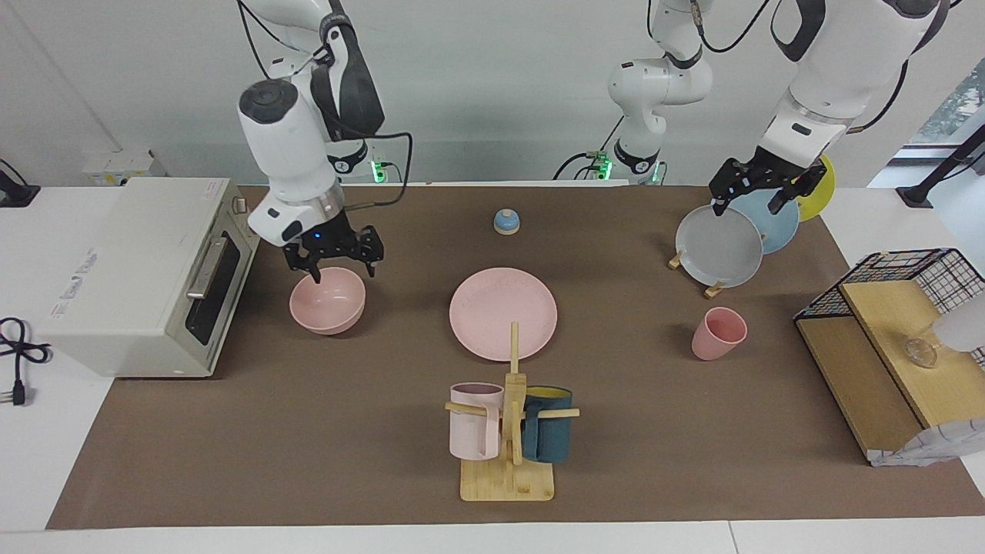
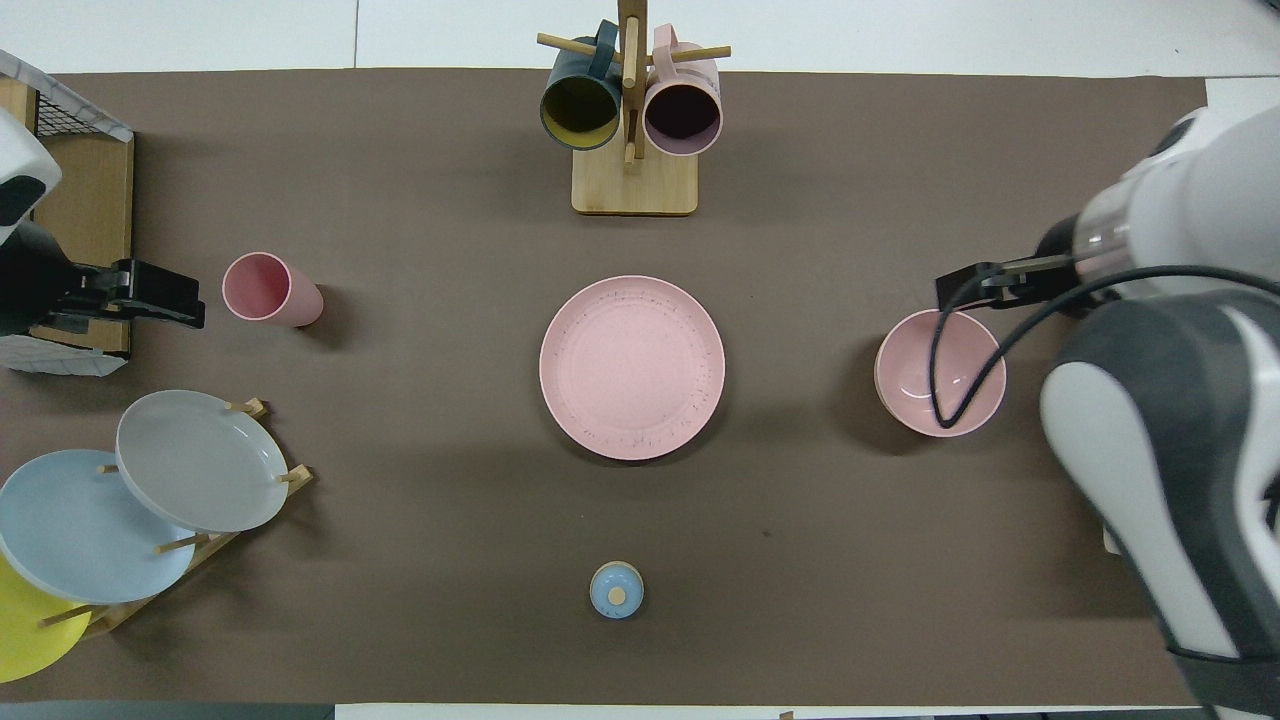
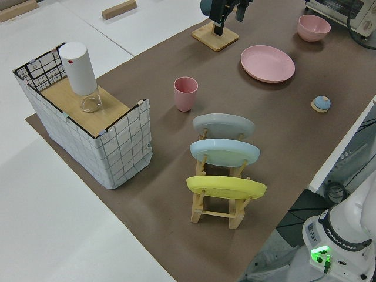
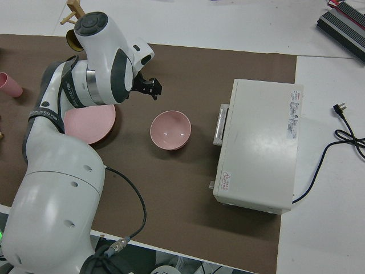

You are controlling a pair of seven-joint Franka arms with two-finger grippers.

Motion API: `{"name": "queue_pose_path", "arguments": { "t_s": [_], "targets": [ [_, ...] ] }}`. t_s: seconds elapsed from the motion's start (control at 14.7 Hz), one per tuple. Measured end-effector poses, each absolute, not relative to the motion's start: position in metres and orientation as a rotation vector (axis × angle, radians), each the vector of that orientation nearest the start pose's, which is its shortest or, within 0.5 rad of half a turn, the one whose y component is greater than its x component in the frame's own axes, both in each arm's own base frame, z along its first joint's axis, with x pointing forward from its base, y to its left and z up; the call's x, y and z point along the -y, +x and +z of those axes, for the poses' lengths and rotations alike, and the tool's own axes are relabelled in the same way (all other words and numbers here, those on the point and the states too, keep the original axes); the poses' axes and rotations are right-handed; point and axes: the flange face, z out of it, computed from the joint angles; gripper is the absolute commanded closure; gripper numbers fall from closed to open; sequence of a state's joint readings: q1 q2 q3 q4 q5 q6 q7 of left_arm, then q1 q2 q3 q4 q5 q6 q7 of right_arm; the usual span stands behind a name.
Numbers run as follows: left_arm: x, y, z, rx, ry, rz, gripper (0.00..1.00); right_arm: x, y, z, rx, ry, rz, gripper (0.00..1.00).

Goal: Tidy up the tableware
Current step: 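Reach the right gripper down to the rim of the pink bowl, then grasp the pink bowl rim with the right gripper and lift it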

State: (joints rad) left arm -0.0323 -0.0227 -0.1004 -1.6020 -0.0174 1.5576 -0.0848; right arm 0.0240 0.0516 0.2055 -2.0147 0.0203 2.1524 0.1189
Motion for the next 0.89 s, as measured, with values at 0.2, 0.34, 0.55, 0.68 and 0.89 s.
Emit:
{"name": "queue_pose_path", "arguments": {
  "t_s": [0.2,0.34,0.55,0.68,0.89],
  "targets": [
    [0.075,0.541,0.621,-0.076,-3.153,0.037,0.00,-0.126,0.541,0.384,0.177,-3.095,-0.100,0.04],
    [0.075,0.541,0.621,-0.076,-3.153,0.037,0.00,-0.123,0.536,0.374,0.182,-3.099,-0.078,0.18],
    [0.075,0.541,0.621,-0.076,-3.153,0.037,0.00,-0.121,0.530,0.364,0.183,-3.101,-0.071,0.33],
    [0.075,0.541,0.621,-0.076,-3.153,0.037,0.00,-0.120,0.524,0.351,0.189,-3.099,-0.081,0.37],
    [0.075,0.541,0.621,-0.076,-3.153,0.037,0.00,-0.119,0.520,0.343,0.193,-3.100,-0.075,0.48]
  ]
}}
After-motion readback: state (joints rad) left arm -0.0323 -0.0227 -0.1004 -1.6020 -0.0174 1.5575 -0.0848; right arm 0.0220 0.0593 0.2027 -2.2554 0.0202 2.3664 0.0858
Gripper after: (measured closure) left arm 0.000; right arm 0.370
